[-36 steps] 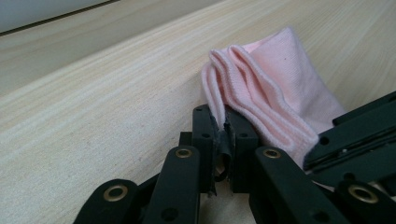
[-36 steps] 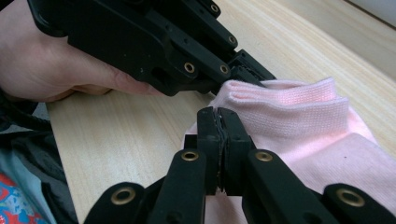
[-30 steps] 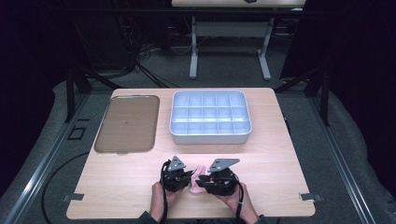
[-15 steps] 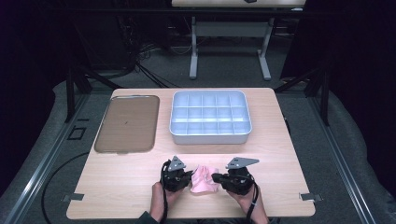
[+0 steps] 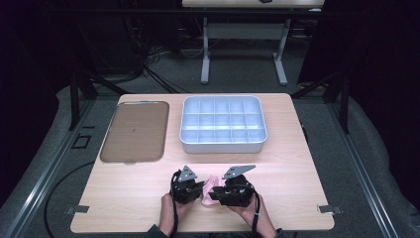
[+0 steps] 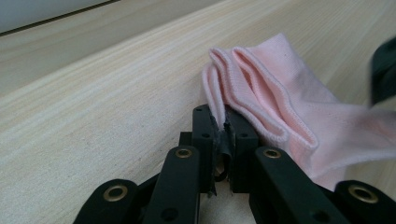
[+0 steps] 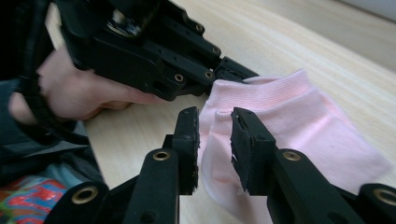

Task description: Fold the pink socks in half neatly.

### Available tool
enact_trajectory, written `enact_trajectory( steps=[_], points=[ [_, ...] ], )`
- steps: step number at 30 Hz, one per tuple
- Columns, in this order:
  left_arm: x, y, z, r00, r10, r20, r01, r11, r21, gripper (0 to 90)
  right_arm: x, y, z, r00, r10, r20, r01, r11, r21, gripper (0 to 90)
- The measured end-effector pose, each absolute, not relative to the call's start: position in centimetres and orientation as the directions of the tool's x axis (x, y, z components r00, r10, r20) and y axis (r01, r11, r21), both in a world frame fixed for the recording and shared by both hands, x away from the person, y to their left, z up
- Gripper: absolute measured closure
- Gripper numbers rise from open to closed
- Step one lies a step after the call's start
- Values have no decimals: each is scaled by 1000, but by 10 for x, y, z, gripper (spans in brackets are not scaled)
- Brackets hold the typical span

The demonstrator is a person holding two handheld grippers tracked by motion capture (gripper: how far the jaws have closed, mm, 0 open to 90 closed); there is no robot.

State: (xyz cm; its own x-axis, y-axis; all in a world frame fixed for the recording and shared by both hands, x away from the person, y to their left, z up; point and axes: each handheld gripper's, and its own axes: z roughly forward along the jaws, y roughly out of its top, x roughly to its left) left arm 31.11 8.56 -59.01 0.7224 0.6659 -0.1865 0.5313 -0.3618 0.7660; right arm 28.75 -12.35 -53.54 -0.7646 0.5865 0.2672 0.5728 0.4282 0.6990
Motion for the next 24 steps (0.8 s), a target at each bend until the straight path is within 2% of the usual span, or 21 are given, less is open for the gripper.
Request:
enact_trajectory(
  steps=[4,6,12,19,24],
  points=[
    [311,86,-590,722,666,-186,531,-362,766,842,287,-138,-518,-734,635,242,574,390,720,671],
    [311,86,-590,723,666,-186,531,-362,766,842,293,-136,-518,-722,660,208,583,419,696,651],
    [311,86,-590,724,664,-185,530,-365,765,842,308,-102,-544,-750,647,140,582,544,604,615],
    [311,85,-590,725,666,-174,524,-370,767,842,312,-98,-559,-742,658,129,592,552,588,843],
    [311,85,-590,725,666,-175,525,-370,767,842,311,-100,-559,-738,662,132,589,537,604,878]
  ],
)
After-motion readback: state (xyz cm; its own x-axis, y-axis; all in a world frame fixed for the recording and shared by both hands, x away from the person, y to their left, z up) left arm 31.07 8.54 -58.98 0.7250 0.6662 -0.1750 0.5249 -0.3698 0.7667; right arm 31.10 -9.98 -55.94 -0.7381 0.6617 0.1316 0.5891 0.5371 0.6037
